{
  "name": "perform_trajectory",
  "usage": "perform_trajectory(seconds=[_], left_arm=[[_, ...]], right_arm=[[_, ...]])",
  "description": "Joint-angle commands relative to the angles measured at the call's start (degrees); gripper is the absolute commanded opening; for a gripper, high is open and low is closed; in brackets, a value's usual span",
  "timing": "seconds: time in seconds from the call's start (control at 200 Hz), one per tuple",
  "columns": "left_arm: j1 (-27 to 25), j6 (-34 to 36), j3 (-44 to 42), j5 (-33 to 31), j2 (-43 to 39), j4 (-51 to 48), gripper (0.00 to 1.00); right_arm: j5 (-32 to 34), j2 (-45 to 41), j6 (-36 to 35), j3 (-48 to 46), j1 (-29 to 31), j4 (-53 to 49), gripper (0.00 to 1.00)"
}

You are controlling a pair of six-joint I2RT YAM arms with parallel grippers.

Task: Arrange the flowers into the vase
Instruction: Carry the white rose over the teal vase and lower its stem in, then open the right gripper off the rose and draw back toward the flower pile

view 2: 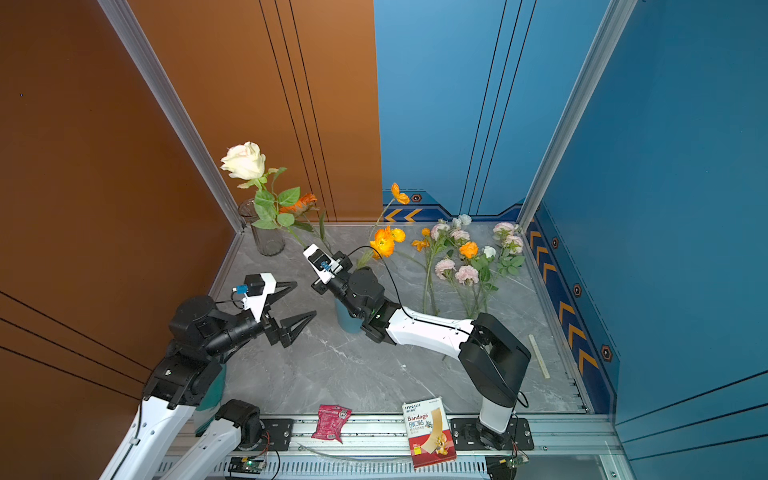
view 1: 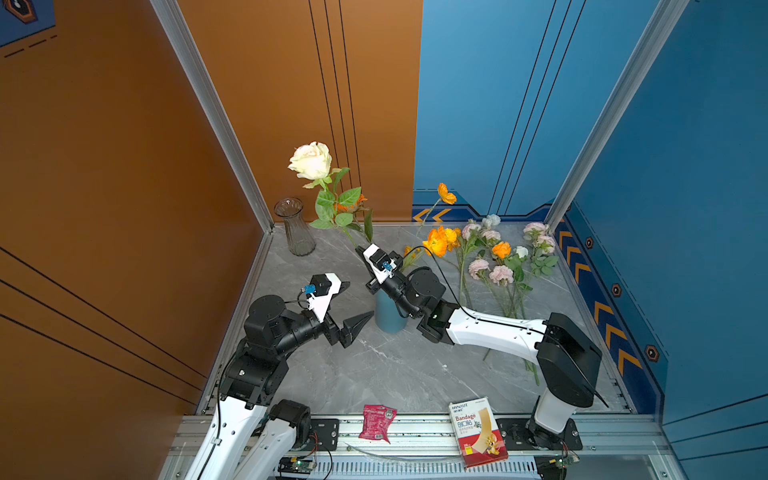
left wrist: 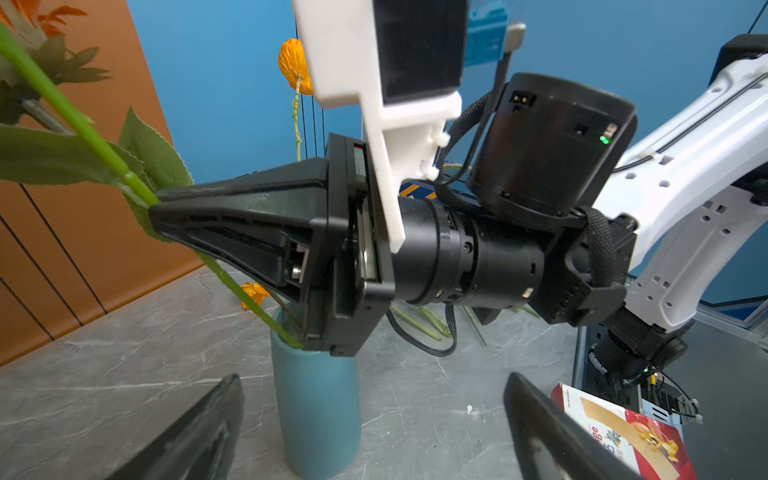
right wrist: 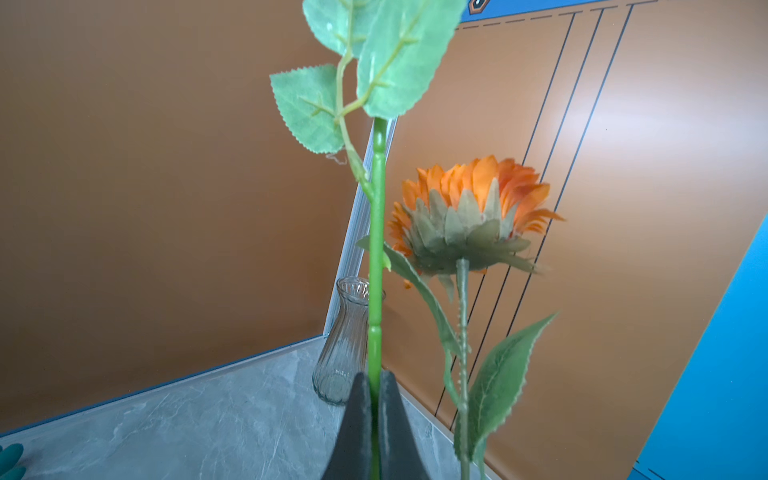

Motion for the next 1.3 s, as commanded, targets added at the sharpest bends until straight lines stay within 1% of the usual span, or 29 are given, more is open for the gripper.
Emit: perform_trajectory(seconds=[0.0,0.115,0.295,0.44,0.506,0.601,0.686,0.791,0.861,0.946,0.996,1.136,1.216,1.296], left_arm=[[0.7,-0.8,-0.6,1.5,-0.4,1.6,0.98],[0.9,-1.0,-0.6,1.7,-0.2,1.6,0.98],[1.0,-1.0,-0.6,1.9,0.2,1.6,0.98],[1.2,-1.1,-0.5,2.0,0.5,1.6,0.98],[1.2,-1.2,-0.6,1.8,0.5,1.6,0.98],[1.3,-1.0,-0.6,1.6,0.5,1.6,0.98],[1.3,-1.1,-0.6,1.8,0.8,1.6,0.98],[1.3,-1.2,-0.5,2.0,1.1,1.6,0.98],[1.3,-1.2,-0.6,1.7,1.1,1.6,0.98],[1.3,-0.9,-0.8,1.1,1.0,1.6,0.98],[1.3,-0.9,-0.9,0.8,1.0,1.6,0.98],[1.0,-0.8,-1.1,0.5,2.4,1.6,0.98],[0.9,-0.7,-1.1,0.5,3.6,1.6,0.98],[0.7,-0.8,-1.3,0.5,4.6,1.6,0.98]], right_arm=[[3.8,-0.6,-1.7,-3.0,0.9,7.0,0.00],[5.3,-0.4,-1.3,-5.1,1.3,7.5,0.00],[7.9,-0.7,-0.5,-9.3,1.7,11.8,0.00],[8.7,-1.9,0.6,-11.0,1.9,10.2,0.00],[9.1,-2.3,1.3,-11.5,2.0,9.5,0.07],[9.7,-2.7,1.5,-12.6,2.2,9.7,0.09],[10.5,-3.3,1.7,-13.5,2.5,10.0,0.19],[10.9,-4.7,1.9,-14.6,2.7,9.6,0.22],[11.9,-5.7,2.3,-15.2,2.8,9.4,0.36],[12.6,-7.5,2.8,-15.9,3.1,8.4,0.44],[13.5,-9.0,3.2,-16.2,3.3,6.7,0.51],[13.9,-14.8,5.1,-16.8,3.7,-2.2,0.65],[12.3,-18.7,7.4,-15.9,3.8,-11.3,0.71],[9.7,-22.4,10.5,-13.9,3.6,-22.0,0.75]])
